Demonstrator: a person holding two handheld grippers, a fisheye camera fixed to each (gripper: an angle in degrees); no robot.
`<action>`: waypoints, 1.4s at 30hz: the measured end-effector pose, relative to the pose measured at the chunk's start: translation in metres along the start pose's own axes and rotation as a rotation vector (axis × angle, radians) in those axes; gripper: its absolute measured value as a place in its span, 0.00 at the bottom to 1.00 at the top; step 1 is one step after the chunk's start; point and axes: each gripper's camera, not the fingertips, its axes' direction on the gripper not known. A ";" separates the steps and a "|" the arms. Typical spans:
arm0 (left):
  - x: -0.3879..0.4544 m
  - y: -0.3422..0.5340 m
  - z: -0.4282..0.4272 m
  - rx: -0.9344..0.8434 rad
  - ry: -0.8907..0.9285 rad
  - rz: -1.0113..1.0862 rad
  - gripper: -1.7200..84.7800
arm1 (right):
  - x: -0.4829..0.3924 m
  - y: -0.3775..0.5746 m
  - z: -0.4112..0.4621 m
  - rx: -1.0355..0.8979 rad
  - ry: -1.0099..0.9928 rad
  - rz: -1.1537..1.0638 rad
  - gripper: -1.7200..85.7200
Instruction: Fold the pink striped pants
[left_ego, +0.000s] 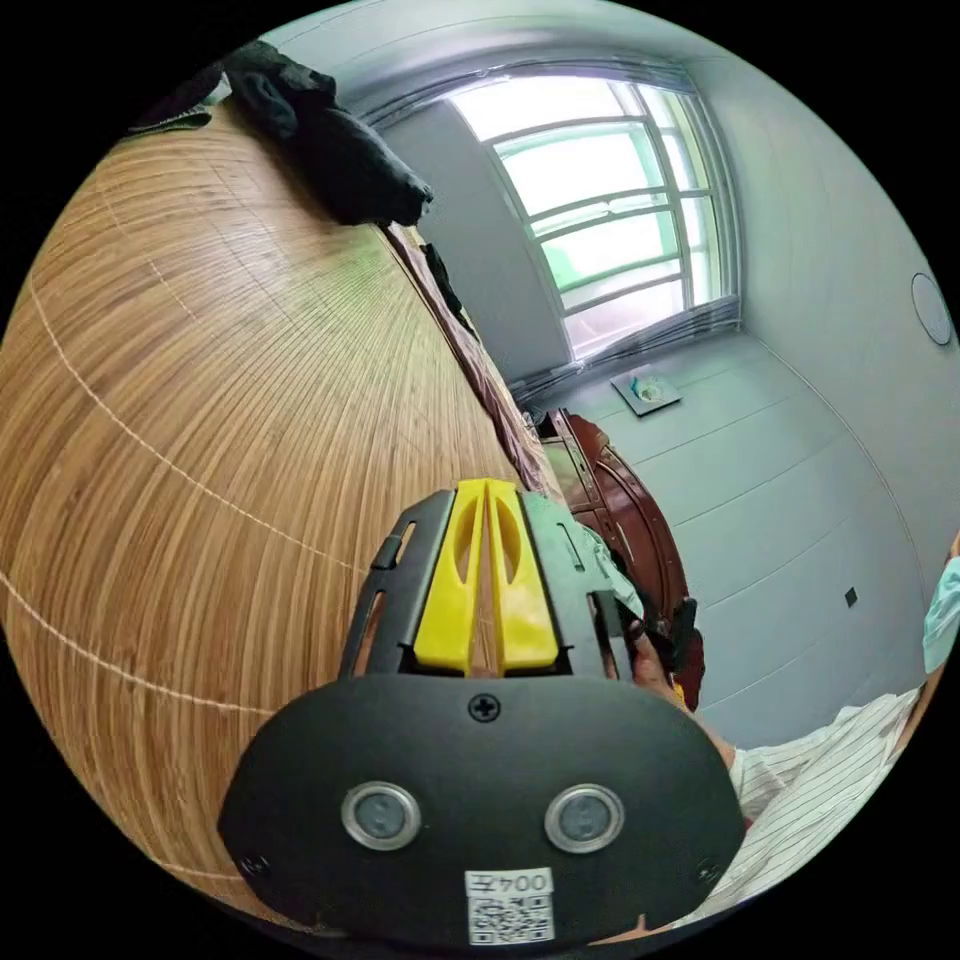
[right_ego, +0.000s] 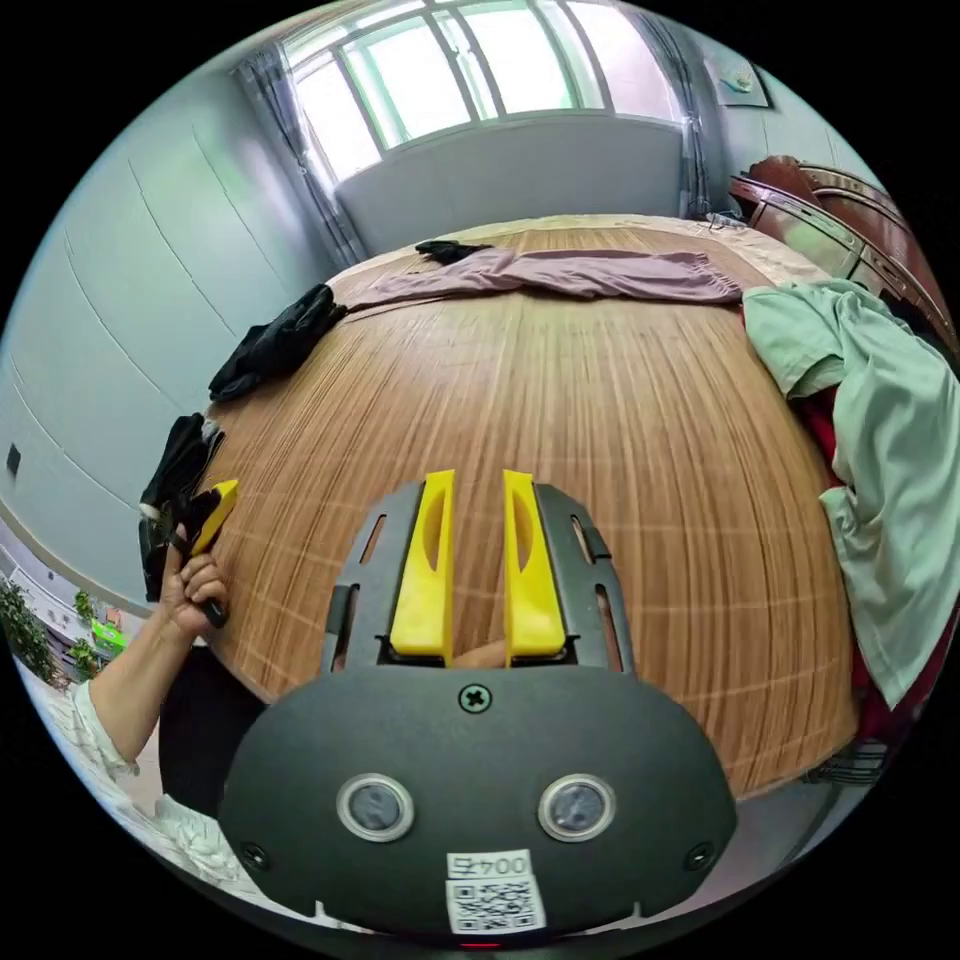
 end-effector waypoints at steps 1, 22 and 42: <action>0.002 -0.006 0.004 -0.011 0.010 0.031 0.02 | 0.005 -0.012 0.005 0.005 0.010 0.000 0.13; 0.008 -0.032 0.040 -0.228 -0.029 0.030 0.02 | 0.057 -0.328 0.218 -0.134 0.484 -0.154 0.10; 0.093 -0.013 -0.008 -0.151 0.061 0.088 0.02 | -0.075 0.084 -0.080 -0.219 -0.172 -0.131 0.11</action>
